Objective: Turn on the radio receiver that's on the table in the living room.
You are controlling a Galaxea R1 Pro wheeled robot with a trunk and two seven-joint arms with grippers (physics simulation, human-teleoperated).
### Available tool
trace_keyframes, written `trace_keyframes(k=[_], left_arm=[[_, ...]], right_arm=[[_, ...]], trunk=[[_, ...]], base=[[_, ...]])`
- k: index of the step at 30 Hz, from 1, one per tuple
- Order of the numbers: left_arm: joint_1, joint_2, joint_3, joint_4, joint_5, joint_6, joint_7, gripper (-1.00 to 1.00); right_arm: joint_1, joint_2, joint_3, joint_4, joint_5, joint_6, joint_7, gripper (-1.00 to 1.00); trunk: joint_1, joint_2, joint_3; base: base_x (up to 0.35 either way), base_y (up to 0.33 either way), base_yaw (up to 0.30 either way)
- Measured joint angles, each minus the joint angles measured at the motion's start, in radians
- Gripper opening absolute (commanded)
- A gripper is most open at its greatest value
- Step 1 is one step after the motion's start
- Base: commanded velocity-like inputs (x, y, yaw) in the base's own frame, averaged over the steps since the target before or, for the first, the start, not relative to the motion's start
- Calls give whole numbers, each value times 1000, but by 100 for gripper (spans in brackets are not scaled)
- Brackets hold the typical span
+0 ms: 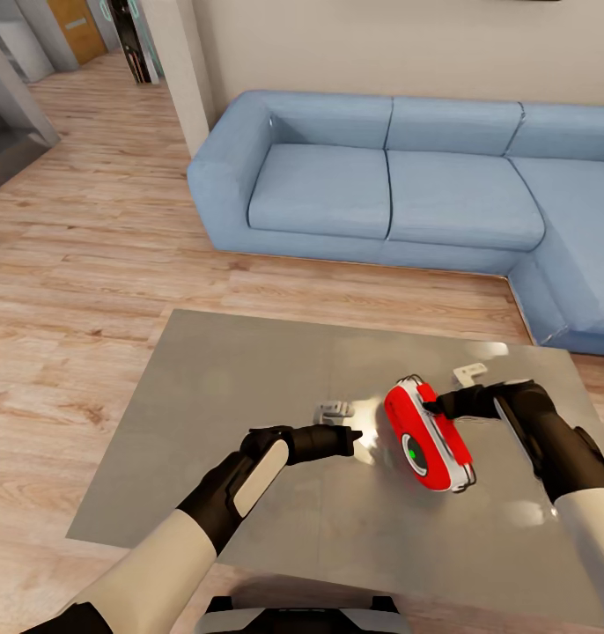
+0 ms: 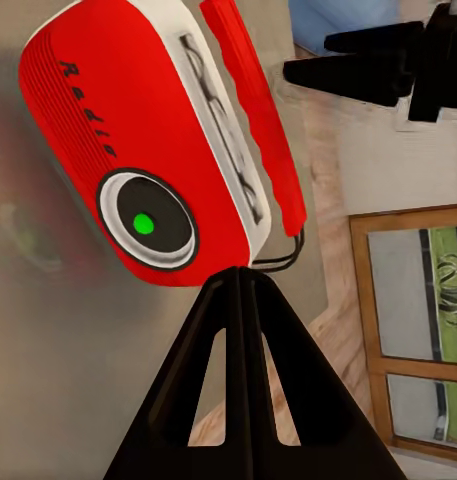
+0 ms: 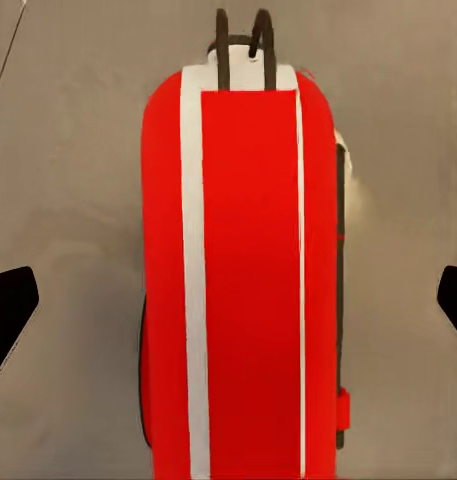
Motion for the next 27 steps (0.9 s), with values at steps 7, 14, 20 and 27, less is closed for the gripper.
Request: trace_keyframes(k=[7,14,20,27], left_arm=[[0,0,0,1,-1,0,0,-100],[0,0,0,1,-2,0,-3,-100],[0,0,0,0,-3,1,-7,-100],[0,0,0,-1,-3,2,-8,-100]], right_arm=[[0,-29,0,-239,2,216,8,100],[0,-40,-3,-364,-4,235,71,100],[0,-41,-3,-375,-5,235,125,100],[0,-46,-4,-376,-4,235,190,100]], trunk=[[0,0,0],[0,0,0],[0,0,0],[0,0,0]], base=[[0,0,0],[0,0,0],[0,0,0],[0,0,0]])
